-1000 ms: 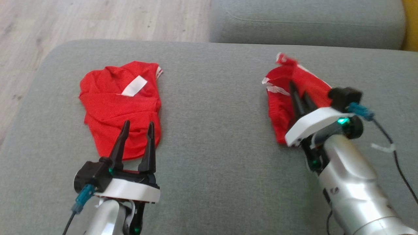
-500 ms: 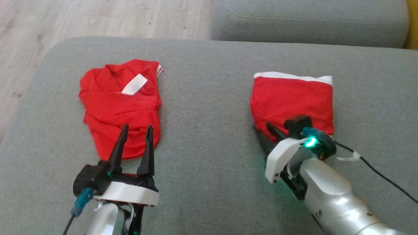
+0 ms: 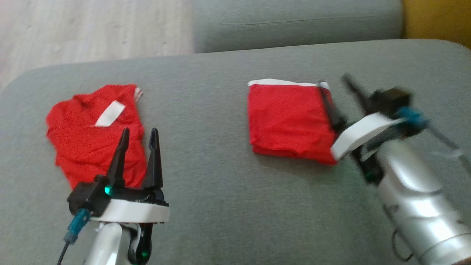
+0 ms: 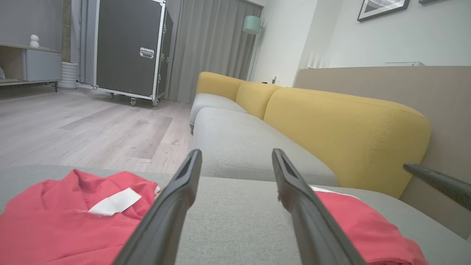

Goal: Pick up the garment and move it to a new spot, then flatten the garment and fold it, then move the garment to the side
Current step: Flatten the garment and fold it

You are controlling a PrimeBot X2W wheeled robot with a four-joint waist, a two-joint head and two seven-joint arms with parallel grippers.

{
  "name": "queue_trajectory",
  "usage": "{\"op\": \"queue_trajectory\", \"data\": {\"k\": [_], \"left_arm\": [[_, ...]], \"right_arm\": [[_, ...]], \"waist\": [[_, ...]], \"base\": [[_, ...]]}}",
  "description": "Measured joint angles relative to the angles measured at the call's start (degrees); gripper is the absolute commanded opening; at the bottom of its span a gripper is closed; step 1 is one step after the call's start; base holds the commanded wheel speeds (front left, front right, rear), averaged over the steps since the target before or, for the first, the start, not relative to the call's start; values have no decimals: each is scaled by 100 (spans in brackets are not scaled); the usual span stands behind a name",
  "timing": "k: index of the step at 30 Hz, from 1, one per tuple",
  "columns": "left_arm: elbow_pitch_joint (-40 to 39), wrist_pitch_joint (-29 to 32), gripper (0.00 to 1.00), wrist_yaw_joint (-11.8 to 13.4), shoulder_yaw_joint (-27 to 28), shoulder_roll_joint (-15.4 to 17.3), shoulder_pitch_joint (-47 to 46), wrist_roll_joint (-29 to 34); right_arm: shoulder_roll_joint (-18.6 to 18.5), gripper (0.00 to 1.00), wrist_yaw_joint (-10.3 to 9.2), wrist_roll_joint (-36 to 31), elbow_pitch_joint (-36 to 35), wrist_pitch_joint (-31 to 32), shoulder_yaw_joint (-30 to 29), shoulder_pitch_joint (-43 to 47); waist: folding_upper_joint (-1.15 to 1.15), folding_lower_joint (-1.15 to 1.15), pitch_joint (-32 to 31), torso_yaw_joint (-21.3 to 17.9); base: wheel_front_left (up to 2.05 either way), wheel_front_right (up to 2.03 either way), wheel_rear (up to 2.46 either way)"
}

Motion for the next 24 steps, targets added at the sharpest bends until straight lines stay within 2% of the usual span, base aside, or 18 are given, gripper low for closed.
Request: {"op": "queue_trajectory", "data": {"k": [2, 3, 5, 9, 14, 21, 22, 23, 24], "left_arm": [[-94, 0, 100, 0, 22, -1, 0, 0], [-153, 0, 100, 0, 35, -4, 1, 0], [-209, 0, 100, 0, 62, -5, 1, 1], [-274, 0, 100, 0, 99, -13, 3, 1], [-267, 0, 100, 0, 125, -23, 41, 1], [-259, 0, 100, 0, 58, -26, 86, 1], [-260, 0, 100, 0, 25, -27, 82, 1], [-259, 0, 100, 0, -2, -29, 73, 1], [-257, 0, 100, 0, -31, -30, 52, 0]], "right_arm": [[-147, 100, 1, -276, -438, -1, -459, 44], [-182, 100, 1, -610, -909, -14, -957, 215], [-163, 100, 1, -1073, -1347, -16, -1376, 529], [183, 100, 1, -1791, -1946, -16, -2214, 1409], [631, 100, 1, -2341, -2513, -16, -2741, 2312], [698, 100, 1, -2502, -2847, -16, -2944, 2459], [703, 46, 1, -2501, -2866, -16, -2937, 2440], [708, 0, 1, -2497, -2865, -16, -2924, 2418], [708, 0, 1, -2496, -2860, -16, -2898, 2393]], "waist": [[0, 0, -17, -145], [0, 0, -32, -282], [0, 0, -39, -413], [0, 0, -38, -628], [0, -1, -10, -741], [0, 0, 119, -668], [0, -1, 150, -634], [0, 0, 184, -594], [0, 0, 221, -548]], "base": [[0, 0, 0], [0, 0, 0], [0, 0, 0], [0, 0, 0], [0, 0, 0], [0, 0, 0], [0, 0, 0], [0, 0, 0], [0, 0, 0]]}}
